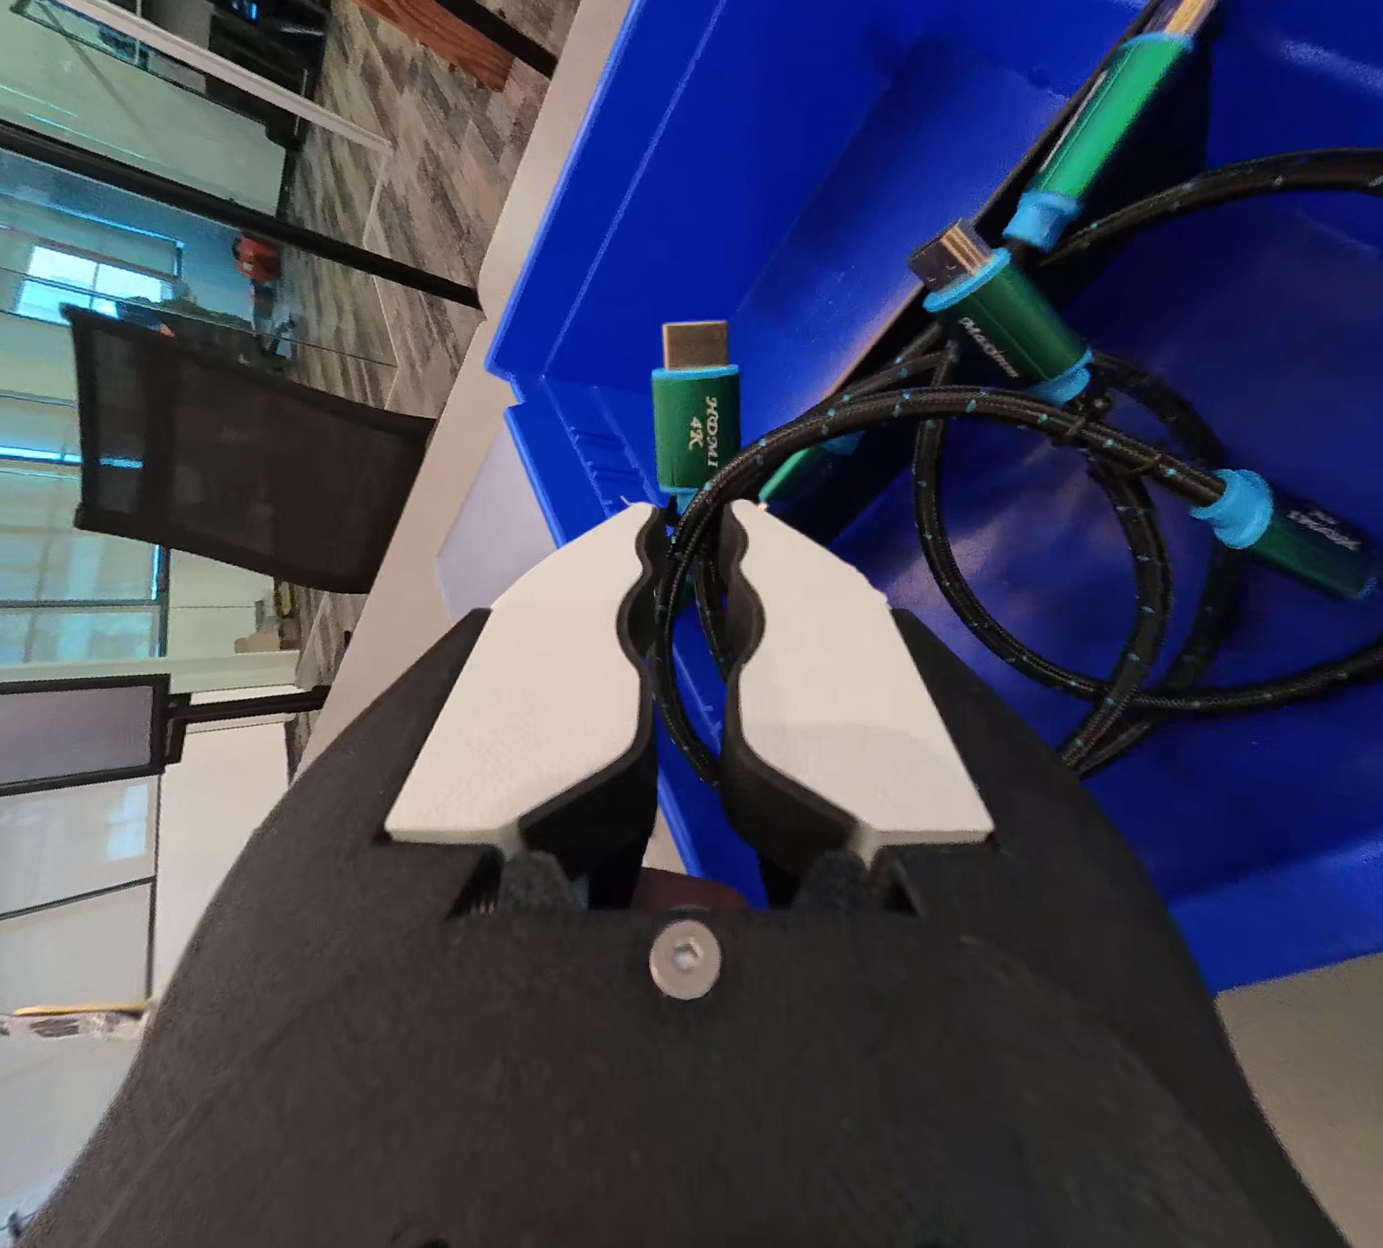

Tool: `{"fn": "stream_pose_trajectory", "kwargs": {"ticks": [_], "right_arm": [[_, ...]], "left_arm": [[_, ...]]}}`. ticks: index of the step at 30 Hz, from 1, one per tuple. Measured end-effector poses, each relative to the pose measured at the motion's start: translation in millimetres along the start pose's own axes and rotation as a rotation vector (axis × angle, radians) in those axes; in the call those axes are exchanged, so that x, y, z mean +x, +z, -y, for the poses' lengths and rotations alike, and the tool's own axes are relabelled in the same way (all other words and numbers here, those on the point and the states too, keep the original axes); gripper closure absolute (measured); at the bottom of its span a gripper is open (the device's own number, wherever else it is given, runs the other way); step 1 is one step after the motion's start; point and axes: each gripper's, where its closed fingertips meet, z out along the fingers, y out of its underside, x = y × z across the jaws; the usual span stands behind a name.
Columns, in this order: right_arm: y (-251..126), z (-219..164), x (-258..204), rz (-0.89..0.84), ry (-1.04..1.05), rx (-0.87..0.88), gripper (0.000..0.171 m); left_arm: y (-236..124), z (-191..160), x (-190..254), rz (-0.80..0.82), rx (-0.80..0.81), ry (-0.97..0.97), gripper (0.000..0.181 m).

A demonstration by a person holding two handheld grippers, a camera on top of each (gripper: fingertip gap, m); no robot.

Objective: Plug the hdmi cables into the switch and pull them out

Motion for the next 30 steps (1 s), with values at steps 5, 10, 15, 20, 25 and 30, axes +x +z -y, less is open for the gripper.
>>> {"fn": "stream_pose_trajectory", "kwargs": {"ticks": [5, 10, 15, 20, 25, 30], "right_arm": [[-0.7, -0.7, -0.1, 0.001, 0.003, -0.001, 0.159], [-0.7, -2.1, -0.6, 0.003, 0.005, -0.003, 0.159], [-0.7, -3.1, -0.9, 0.004, 0.009, -0.003, 0.159], [-0.9, -3.4, -1.4, 0.005, 0.007, -0.004, 0.159], [-1.1, -2.9, -1.1, 0.004, 0.008, -0.003, 0.159], [-1.2, -2.5, -1.0, 0.005, 0.012, -0.001, 0.159]], "left_arm": [[-4.0, 2.2, 0.2, -0.076, 0.022, -0.067, 0.168], [-8.0, 1.7, -2.6, -0.103, 0.018, -0.074, 0.169], [-13.3, 0.8, -4.1, -0.138, 0.021, -0.073, 0.17], [-19.3, 1.1, -3.3, -0.161, 0.024, -0.073, 0.17], [-30.5, 9.3, -15.9, -0.172, 0.083, -0.15, 0.177], [-32.5, 4.2, -16.0, -0.167, 0.058, -0.095, 0.181]]}}
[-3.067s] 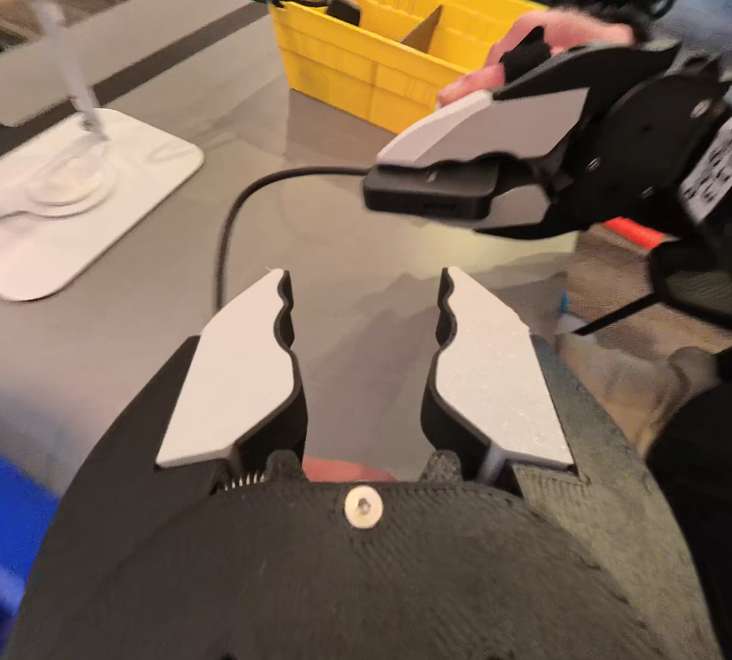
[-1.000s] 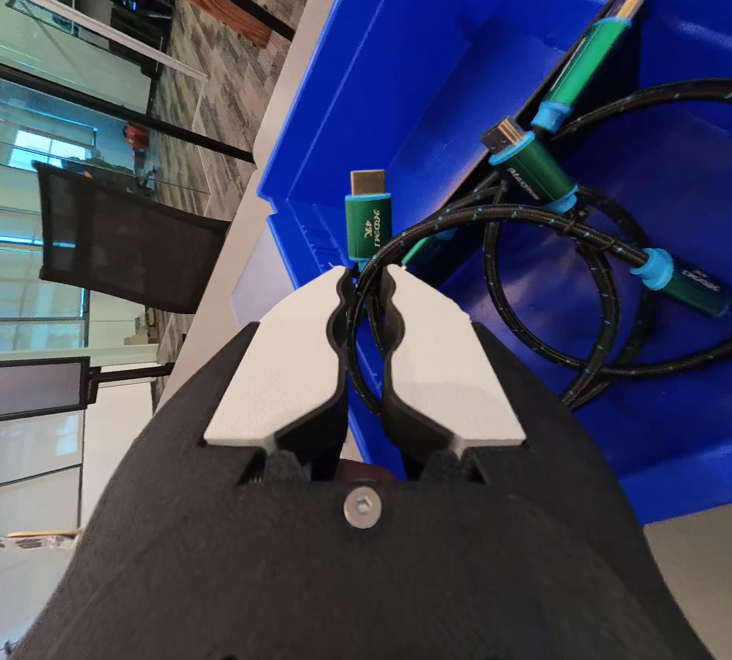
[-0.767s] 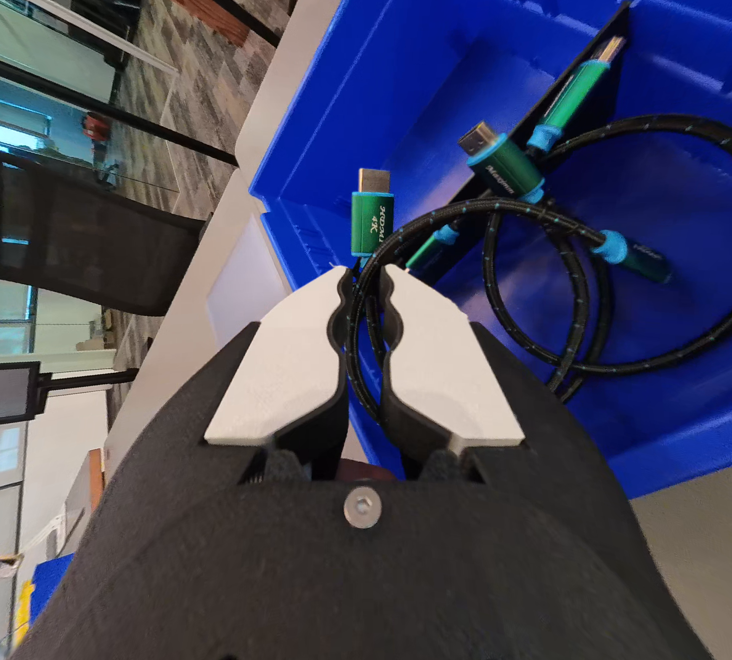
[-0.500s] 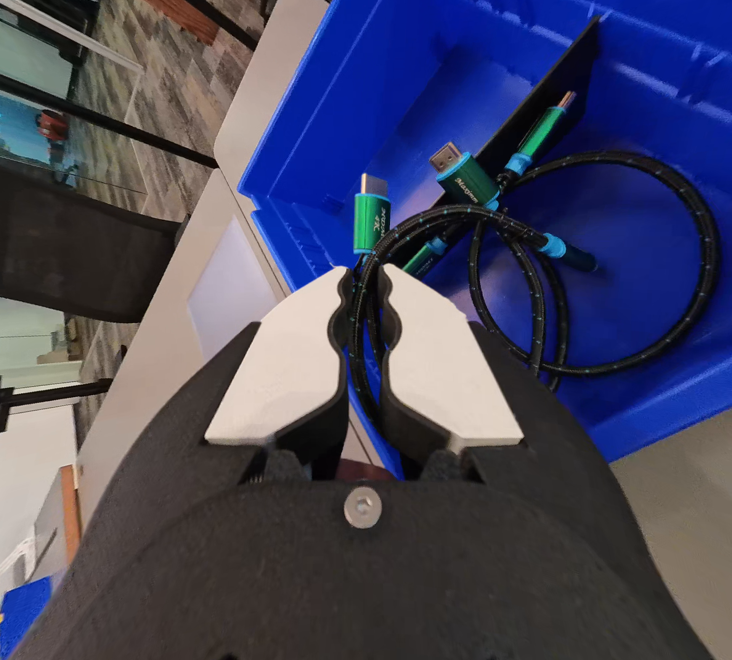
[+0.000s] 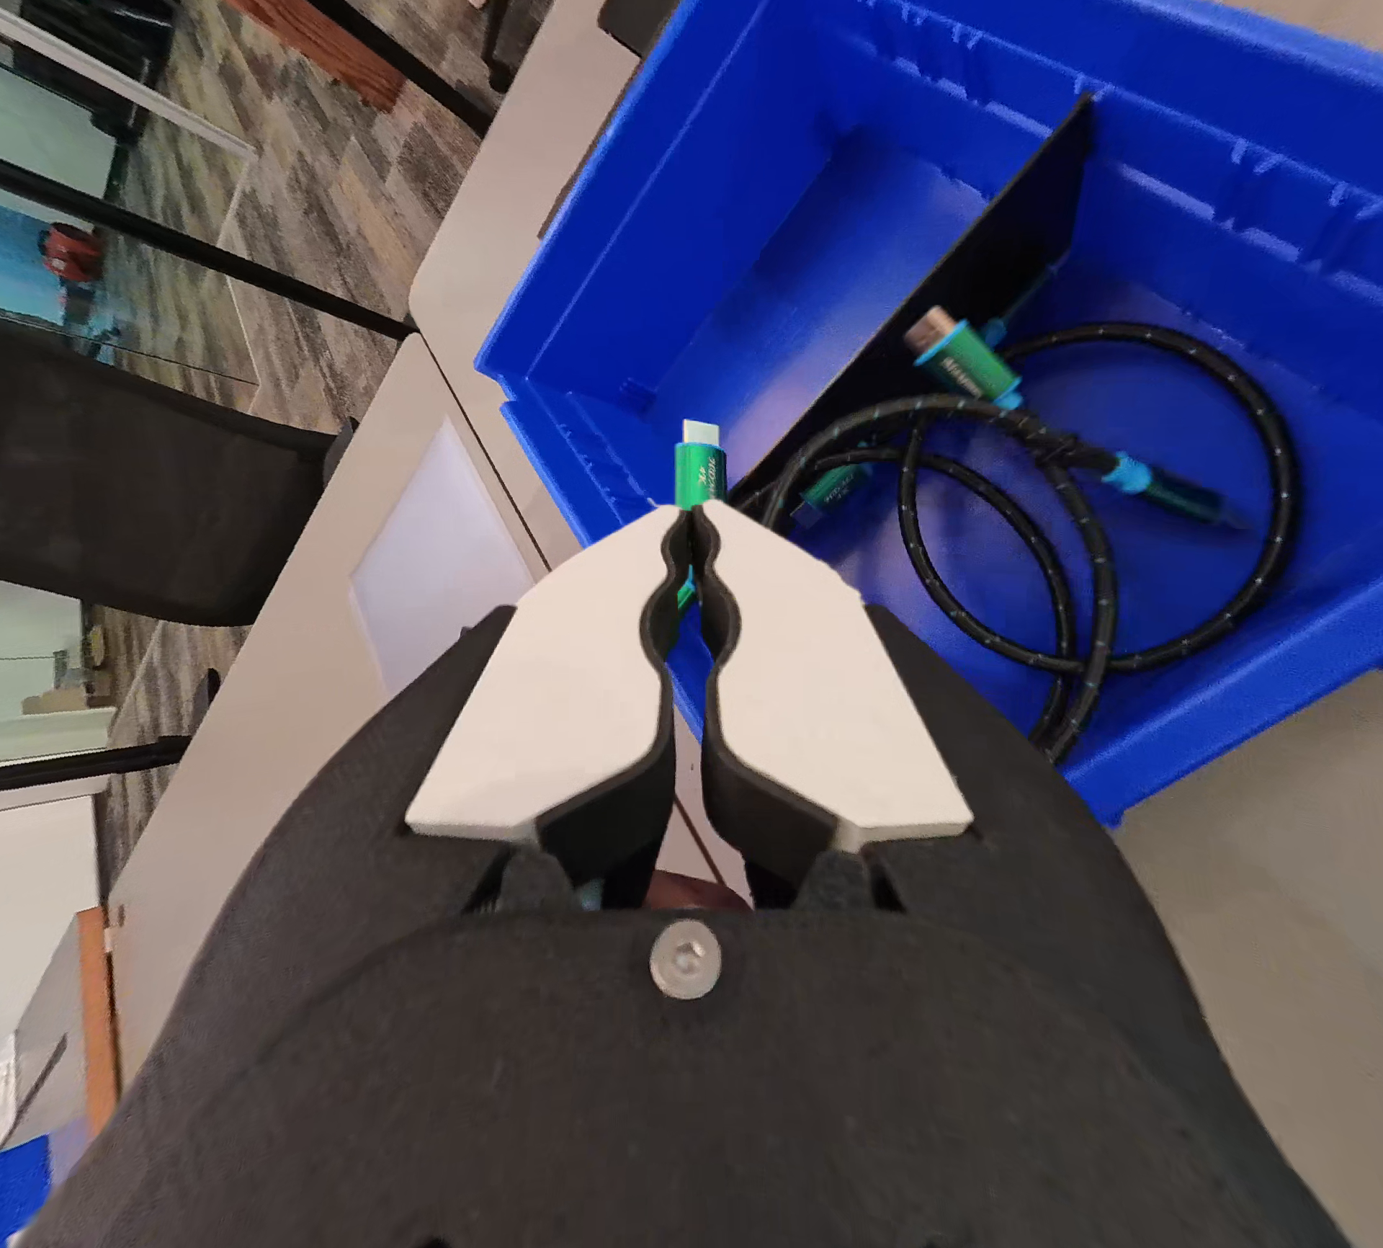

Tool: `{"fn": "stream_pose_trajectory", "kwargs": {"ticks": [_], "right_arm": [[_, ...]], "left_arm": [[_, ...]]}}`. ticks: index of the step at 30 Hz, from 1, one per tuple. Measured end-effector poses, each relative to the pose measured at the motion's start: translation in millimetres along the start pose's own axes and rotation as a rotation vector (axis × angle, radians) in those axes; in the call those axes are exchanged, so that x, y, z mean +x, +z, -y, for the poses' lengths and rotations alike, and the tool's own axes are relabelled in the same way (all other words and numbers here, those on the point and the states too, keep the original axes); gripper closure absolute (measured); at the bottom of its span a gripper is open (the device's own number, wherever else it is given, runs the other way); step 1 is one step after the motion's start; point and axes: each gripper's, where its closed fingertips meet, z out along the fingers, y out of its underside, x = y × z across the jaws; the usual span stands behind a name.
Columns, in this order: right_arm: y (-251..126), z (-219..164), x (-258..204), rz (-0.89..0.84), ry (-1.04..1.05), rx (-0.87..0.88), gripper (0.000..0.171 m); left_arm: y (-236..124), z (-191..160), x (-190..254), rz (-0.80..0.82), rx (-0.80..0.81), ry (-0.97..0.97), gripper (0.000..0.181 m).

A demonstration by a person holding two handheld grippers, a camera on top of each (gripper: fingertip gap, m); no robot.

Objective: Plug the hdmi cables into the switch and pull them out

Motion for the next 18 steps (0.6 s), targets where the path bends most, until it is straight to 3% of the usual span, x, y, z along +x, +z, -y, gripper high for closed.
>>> {"fn": "stream_pose_trajectory", "kwargs": {"ticks": [2, 5, 9, 11, 15, 18], "right_arm": [[0.0, -0.3, -0.6, 0.002, 0.001, 0.0, 0.159], [0.3, -0.8, -1.9, 0.007, 0.003, -0.001, 0.158], [0.6, -0.5, -2.4, 0.008, 0.005, 0.0, 0.159], [0.2, -0.5, -1.9, 0.007, 0.011, 0.001, 0.158], [-0.9, -1.7, -1.9, 0.007, 0.01, -0.001, 0.158], [-1.7, -3.1, -1.8, 0.007, 0.014, -0.002, 0.158]], "left_arm": [[0.2, 2.0, 10.8, -0.047, 0.008, 0.023, 0.18], [3.3, 11.1, 32.3, -0.093, 0.041, 0.097, 0.154], [20.4, 8.4, 72.9, -0.171, -0.052, 0.141, 0.154], [29.2, 7.9, 98.3, -0.246, -0.082, 0.091, 0.151], [48.6, 5.0, 129.3, -0.301, -0.143, -0.02, 0.125], [61.5, 1.1, 129.1, -0.245, -0.192, -0.09, 0.134]]}}
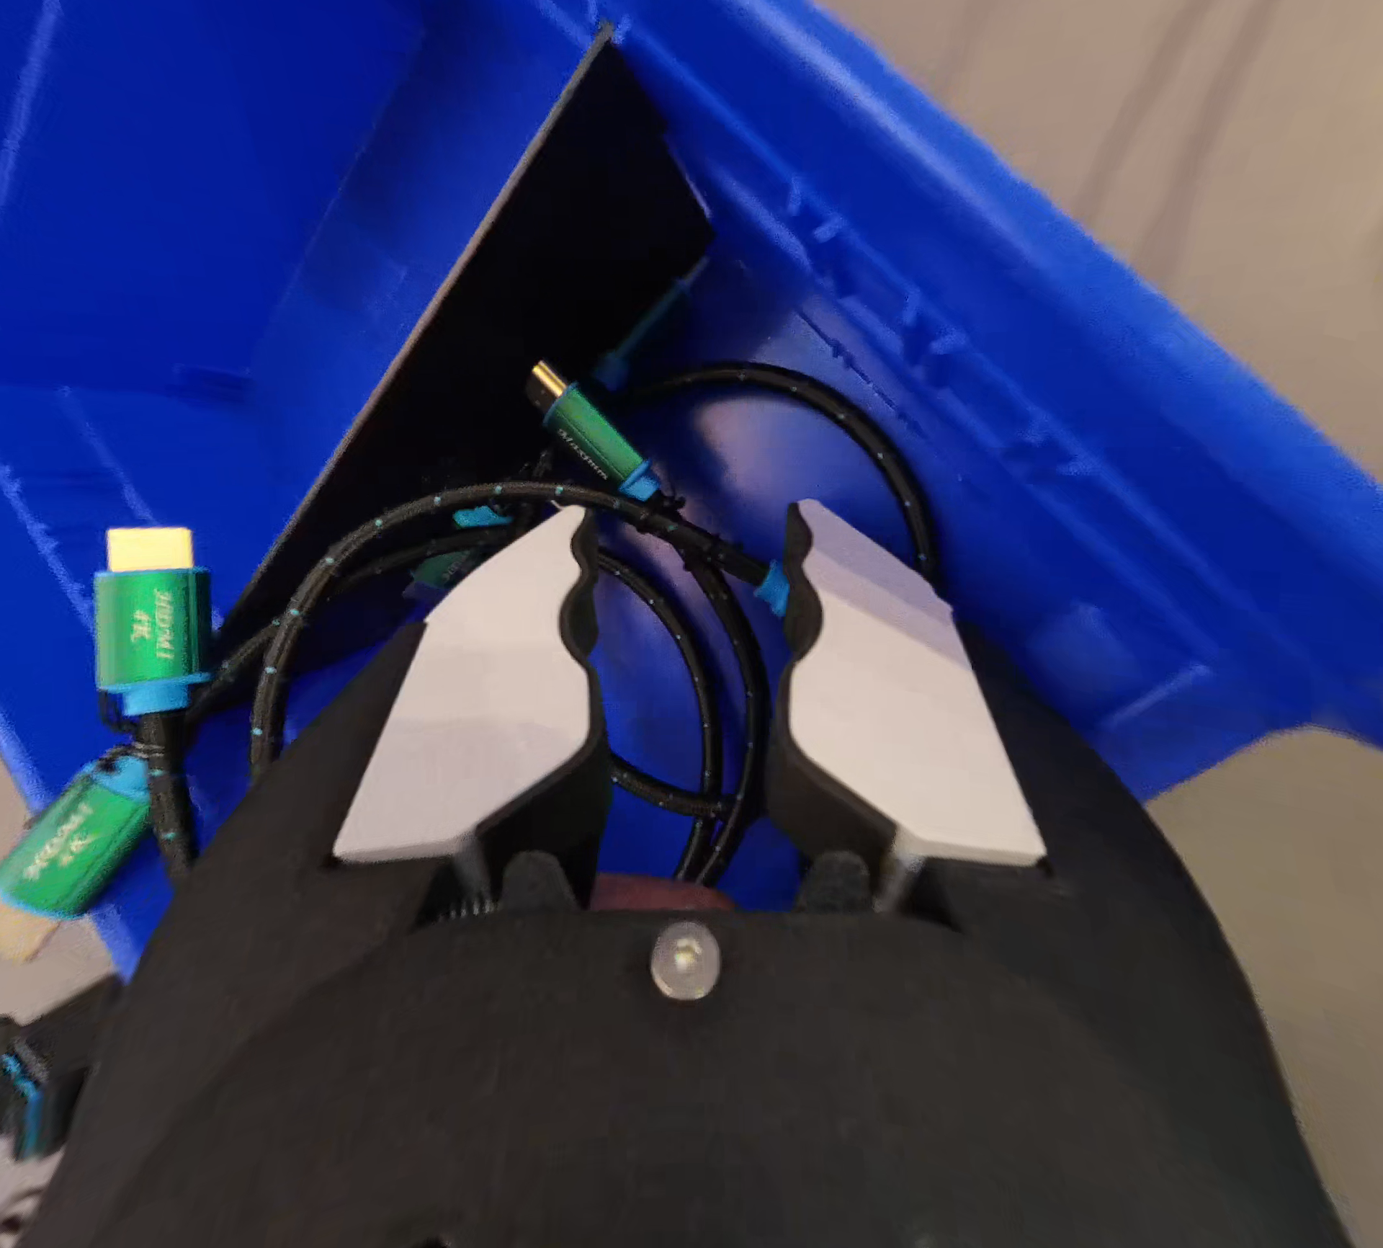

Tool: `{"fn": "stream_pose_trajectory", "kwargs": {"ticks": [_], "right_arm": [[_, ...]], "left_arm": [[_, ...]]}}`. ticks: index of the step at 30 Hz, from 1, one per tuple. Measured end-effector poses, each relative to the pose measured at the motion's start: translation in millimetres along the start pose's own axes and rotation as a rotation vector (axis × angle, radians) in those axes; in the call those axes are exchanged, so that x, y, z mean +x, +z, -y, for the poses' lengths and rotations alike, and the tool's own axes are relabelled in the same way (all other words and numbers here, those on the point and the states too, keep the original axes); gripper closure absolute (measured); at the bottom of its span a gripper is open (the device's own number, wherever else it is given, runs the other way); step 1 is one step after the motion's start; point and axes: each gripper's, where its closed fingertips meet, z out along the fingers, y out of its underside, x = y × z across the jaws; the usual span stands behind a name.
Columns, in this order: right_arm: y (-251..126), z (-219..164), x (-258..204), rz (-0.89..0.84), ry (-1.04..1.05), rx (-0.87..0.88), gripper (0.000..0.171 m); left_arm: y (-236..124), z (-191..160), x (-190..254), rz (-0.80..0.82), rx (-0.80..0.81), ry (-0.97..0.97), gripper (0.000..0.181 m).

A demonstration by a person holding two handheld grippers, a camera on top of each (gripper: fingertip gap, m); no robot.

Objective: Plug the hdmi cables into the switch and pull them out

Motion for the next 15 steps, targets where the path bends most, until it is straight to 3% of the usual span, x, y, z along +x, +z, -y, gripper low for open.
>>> {"fn": "stream_pose_trajectory", "kwargs": {"ticks": [5, 10, 15], "right_arm": [[-0.7, -1.2, -0.6, -0.002, 0.011, 0.003, 0.158], [-0.1, -0.8, -2.1, 0.0, 0.022, 0.011, 0.158], [-3.2, 0.1, 1.6, 0.001, 0.088, 0.045, 0.158]], "left_arm": [[9.1, -3.9, -3.0, -0.014, -0.044, -0.128, 0.14], [17.1, -9.5, -3.5, -0.017, -0.12, -0.083, 0.146], [16.2, -3.1, -5.1, -0.037, -0.076, -0.106, 0.158]]}}
